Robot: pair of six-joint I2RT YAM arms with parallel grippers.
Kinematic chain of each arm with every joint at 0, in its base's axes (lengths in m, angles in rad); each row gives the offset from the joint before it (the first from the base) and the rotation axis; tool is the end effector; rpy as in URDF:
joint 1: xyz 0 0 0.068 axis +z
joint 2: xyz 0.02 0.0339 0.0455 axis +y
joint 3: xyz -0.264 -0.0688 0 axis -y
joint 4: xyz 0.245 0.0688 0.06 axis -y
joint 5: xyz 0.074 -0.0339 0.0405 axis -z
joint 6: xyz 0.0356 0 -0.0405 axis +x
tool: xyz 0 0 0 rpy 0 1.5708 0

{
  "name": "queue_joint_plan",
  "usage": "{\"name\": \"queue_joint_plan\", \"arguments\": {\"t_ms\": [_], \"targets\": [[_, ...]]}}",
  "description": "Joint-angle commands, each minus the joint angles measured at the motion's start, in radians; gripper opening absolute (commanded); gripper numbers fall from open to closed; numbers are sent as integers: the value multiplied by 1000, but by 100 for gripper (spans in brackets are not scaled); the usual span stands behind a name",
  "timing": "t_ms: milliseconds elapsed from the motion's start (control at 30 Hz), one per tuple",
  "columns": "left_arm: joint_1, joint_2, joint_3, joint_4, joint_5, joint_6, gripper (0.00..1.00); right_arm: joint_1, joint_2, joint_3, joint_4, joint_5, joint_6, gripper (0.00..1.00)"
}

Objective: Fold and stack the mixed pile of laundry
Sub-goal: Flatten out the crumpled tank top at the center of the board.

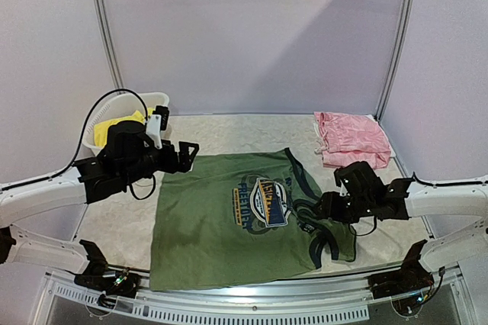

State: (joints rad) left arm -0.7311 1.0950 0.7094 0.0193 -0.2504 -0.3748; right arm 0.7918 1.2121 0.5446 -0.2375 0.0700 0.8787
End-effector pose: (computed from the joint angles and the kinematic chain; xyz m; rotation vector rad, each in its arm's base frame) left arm 0.1920 -0.1603 0.2728 0.1795 1.9489 -0.4952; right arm 0.1595 0.1580 0.1700 0.1433 2.5763 0.6009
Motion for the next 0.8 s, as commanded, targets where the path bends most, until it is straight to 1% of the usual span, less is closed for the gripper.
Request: {"name": "queue_joint_plan", "arguments": {"t_ms": [0, 133, 233, 467, 567, 667, 767], "targets": [[-8, -51, -40, -68, -23, -15, 100, 1, 37, -46, 193, -1, 124, 59], [-8, -90, -61, -92, -28, -18, 100, -2, 77, -56, 228, 6, 166, 59], [-8, -116, -80, -97, -32, -18, 100, -5, 88, -72, 272, 20, 187, 57], [-8, -131, -85, -113, -33, -13, 100, -5, 100, -103, 292, 22, 220, 56], [-8, -134, -89, -110, -31, -15, 100, -8, 68, -106, 243, 40, 220, 57], [-8, -131, -92, -105, -27, -15, 100, -20, 4, -107, 148, 69, 198, 58], [-8, -125, -93, -98, -24, -16, 100, -31, -51, -124, 132, 83, 196, 57]]}}
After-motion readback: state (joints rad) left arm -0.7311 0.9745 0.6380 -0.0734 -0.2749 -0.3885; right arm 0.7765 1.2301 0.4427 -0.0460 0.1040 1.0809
